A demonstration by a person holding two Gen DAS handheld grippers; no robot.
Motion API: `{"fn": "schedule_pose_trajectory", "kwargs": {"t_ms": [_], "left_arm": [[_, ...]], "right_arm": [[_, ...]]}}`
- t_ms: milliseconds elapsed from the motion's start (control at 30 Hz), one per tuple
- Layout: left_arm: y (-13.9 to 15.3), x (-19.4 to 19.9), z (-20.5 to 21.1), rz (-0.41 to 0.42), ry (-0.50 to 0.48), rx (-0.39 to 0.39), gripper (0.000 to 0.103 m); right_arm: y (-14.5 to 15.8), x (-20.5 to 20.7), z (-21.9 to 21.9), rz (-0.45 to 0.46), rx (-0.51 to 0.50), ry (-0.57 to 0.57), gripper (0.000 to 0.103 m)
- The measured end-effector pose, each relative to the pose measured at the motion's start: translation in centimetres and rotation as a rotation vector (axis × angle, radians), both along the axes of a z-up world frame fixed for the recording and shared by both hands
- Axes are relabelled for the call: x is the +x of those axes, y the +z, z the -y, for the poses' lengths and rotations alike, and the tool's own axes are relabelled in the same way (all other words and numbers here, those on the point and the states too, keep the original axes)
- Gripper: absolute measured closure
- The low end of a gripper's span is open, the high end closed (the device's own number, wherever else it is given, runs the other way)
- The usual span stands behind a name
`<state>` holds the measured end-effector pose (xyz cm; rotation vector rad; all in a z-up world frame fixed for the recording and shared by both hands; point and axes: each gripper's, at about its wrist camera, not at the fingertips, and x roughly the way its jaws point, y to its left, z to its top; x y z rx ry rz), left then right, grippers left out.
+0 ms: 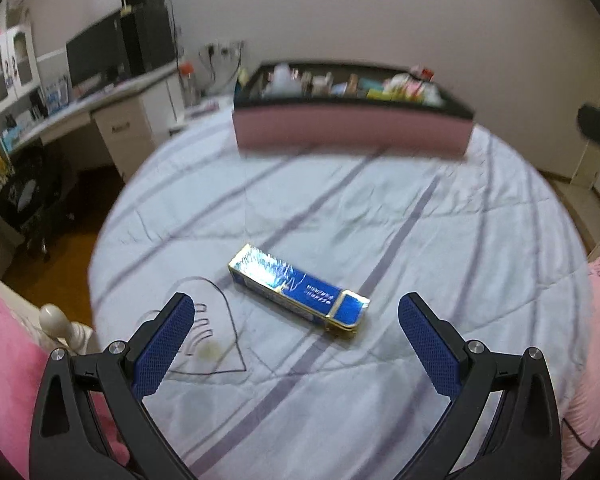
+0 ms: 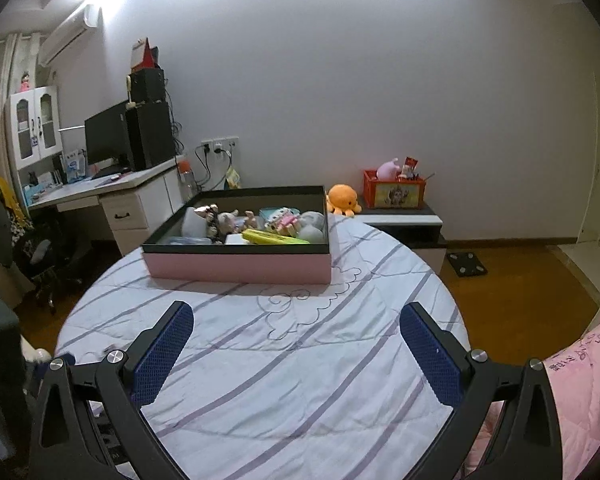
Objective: Organize rigid objects
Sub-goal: 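Move both tools back from the tray toward the blue box on the bed, then grasp the blue rectangular box with the left gripper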
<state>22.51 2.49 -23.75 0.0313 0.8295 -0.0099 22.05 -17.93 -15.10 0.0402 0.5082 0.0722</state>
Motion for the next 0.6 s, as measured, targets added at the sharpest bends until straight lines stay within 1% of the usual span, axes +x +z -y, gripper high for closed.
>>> {"fn": "schedule_pose_trajectory", "kwargs": {"t_ms": [67, 133, 200, 333, 367, 433, 600], "left_arm": [[-1.0, 0.9, 0.0, -0.029, -0.001, 0.009, 0.0], [-1.4, 1.5, -0.1, -0.034, -0.013, 0.016, 0.0], [-1.3, 2.1, -0.4, -0.032, -0.032, 0.013, 0.0], [-1.2, 3.3, -1.2, -0.043, -0.083, 0.032, 0.0], [-1.2, 3.6, -1.4, -0.048, -0.095, 0.028, 0.001], [-1.1, 4.2, -1.8, -0.046, -0.12, 0.018, 0.007], [-0.9, 5.5, -3.4, -0.043, -0.157, -0.021, 0.007]], "right_arm": [[-0.2, 1.4, 0.4, -0.011, 0.002, 0.003, 0.0], [-0.3, 3.4, 0.9, -0.025, -0.012, -0.003, 0.0], [-0.2, 5.9, 1.5, -0.044, -0.023, -0.009, 0.0], [-0.5, 10.7, 2.5, -0.097, -0.054, -0.031, 0.0], [-0.6, 11.4, 2.5, -0.107, -0.061, -0.035, 0.0], [-1.0, 13.6, 2.8, -0.14, -0.075, -0.041, 0.0], [-1.9, 17.9, 3.4, -0.216, -0.104, -0.056, 0.0]]}}
